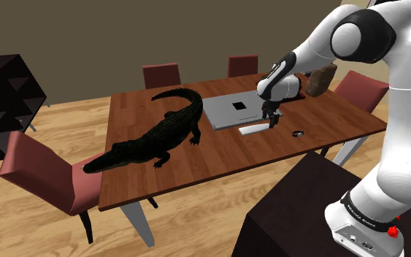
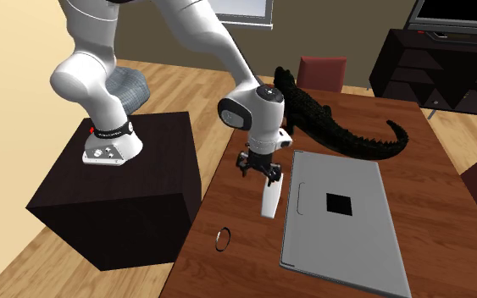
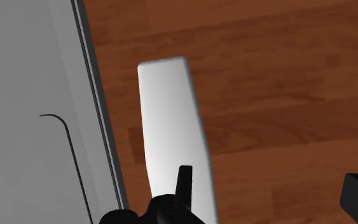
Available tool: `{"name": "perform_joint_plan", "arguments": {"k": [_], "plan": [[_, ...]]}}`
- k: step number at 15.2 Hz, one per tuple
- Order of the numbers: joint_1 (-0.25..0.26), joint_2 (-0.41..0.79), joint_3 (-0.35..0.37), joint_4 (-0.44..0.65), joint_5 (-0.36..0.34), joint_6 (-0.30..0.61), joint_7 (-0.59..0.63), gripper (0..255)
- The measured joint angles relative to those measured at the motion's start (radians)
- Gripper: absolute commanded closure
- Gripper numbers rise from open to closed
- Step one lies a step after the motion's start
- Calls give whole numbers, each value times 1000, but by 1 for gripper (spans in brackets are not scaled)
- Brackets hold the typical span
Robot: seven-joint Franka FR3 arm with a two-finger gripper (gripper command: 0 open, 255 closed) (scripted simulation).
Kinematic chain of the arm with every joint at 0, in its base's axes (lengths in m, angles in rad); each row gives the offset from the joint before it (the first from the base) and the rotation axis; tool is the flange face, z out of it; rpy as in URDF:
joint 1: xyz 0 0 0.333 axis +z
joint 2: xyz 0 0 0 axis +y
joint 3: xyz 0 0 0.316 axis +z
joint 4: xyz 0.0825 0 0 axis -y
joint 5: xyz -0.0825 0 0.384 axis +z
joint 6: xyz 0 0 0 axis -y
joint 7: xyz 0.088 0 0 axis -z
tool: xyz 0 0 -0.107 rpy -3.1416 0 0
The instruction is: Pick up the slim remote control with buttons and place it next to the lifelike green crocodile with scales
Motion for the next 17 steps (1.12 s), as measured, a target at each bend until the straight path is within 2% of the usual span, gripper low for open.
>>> {"name": "perform_joint_plan", "arguments": {"k": [4,7,17], "plan": [[-58,142,67,152,24,15,-108,0],[-75,214,97,224,30,26,-144,0],[-94,294,122,262,46,71,-161,0]]}}
